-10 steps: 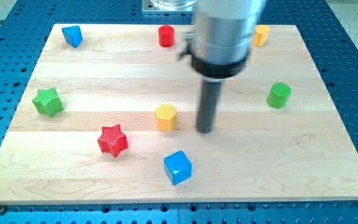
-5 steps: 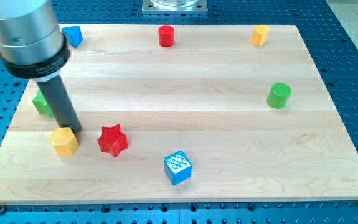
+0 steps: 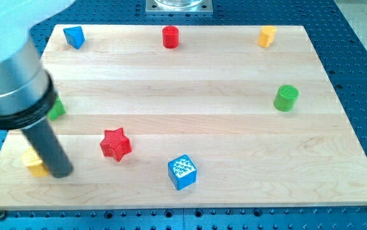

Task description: Place the yellow hexagon at the bottom left corner

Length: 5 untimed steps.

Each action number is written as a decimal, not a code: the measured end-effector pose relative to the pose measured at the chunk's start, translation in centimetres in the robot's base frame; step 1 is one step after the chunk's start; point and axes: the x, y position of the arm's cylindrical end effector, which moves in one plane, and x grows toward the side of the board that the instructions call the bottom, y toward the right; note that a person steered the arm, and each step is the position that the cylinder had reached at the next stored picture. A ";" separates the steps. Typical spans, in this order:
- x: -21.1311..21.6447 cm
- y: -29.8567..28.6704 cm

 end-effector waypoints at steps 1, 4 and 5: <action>-0.3 -0.2; -0.9 1.8; -0.7 2.8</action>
